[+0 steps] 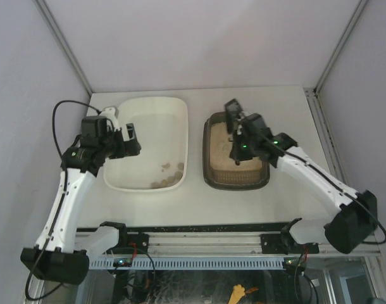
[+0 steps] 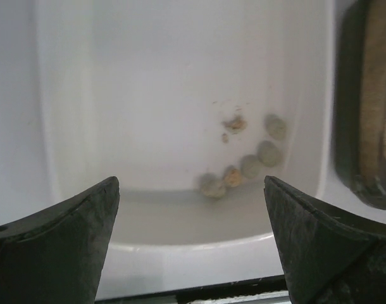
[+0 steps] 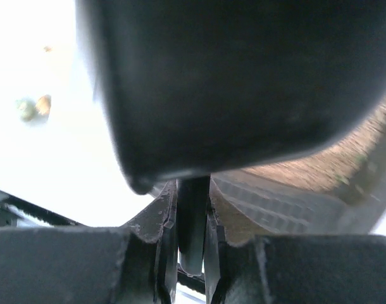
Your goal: Clean the litter box
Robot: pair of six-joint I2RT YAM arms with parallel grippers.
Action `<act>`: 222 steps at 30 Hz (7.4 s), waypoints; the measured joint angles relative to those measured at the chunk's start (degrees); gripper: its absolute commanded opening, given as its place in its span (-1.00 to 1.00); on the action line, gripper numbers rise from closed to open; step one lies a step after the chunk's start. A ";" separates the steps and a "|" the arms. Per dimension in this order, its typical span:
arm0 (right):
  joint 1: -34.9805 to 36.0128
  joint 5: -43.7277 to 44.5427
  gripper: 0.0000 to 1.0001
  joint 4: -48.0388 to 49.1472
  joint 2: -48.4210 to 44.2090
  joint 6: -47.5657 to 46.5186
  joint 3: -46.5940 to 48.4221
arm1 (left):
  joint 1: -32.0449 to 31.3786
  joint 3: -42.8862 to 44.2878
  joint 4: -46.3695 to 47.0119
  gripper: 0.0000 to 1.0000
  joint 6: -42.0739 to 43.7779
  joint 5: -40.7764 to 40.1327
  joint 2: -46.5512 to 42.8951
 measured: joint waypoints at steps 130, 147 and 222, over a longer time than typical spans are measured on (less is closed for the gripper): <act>-32.52 -58.80 -1.00 121.11 5.57 60.15 -61.35 | -0.24 -2.34 1.64 0.99 2.16 0.92 5.31; -30.03 -59.49 -1.00 121.70 10.88 62.75 -57.55 | -0.17 -3.21 2.25 0.99 2.16 0.70 3.65; 23.76 25.79 -1.00 -23.52 53.22 -3.48 61.27 | 27.78 -0.83 1.22 0.99 -8.33 16.83 4.44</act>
